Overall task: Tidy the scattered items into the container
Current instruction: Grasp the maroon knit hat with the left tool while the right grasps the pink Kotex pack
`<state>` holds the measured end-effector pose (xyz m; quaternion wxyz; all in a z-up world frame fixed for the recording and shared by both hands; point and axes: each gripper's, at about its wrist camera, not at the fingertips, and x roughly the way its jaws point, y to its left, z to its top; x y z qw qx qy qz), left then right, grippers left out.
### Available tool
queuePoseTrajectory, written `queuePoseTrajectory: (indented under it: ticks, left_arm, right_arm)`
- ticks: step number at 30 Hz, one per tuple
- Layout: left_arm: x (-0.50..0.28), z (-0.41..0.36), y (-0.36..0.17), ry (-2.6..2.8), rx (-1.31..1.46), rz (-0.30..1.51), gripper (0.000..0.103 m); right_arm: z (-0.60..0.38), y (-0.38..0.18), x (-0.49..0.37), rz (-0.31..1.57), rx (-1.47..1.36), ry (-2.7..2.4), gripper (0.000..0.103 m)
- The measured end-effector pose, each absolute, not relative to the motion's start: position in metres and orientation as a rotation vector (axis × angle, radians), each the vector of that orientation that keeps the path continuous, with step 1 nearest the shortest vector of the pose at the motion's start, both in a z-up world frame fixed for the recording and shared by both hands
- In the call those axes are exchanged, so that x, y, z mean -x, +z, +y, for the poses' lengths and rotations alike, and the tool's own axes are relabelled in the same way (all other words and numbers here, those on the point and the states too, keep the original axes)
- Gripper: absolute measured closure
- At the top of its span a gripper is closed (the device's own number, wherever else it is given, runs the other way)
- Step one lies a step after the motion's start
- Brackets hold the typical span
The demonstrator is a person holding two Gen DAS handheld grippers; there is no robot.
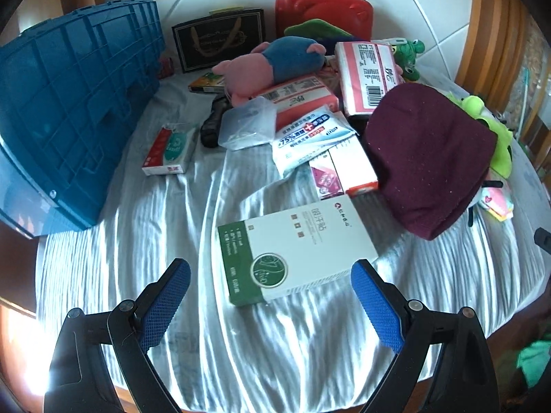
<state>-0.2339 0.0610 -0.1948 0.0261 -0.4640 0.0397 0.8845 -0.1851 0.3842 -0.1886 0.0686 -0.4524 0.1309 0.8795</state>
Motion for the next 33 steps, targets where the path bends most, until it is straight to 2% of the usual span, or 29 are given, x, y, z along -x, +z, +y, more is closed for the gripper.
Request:
queuePoseTrajectory:
  ticks: [12, 21, 25, 33]
  left_arm:
    - [0.277, 0.16, -0.192, 2.555, 1.326, 0.156, 0.008]
    - [0.286, 0.239, -0.214, 2.529, 1.372, 0.219, 0.008]
    - [0.288, 0.257, -0.229, 2.533, 1.435, 0.207, 0.011]
    - [0.308, 0.284, -0.233, 2.572, 1.432, 0.272, 0.011]
  right_arm:
    - [0.433, -0.182, 0.198, 0.403, 1.292, 2.509, 0.0]
    - [0.458, -0.215, 0.235, 0.457, 1.444, 2.533, 0.0]
    - [0.466, -0.225, 0.26, 0.437, 1.515, 2.58, 0.0]
    - [0.467, -0.248, 0.3, 0.515, 1.593, 2.576, 0.0]
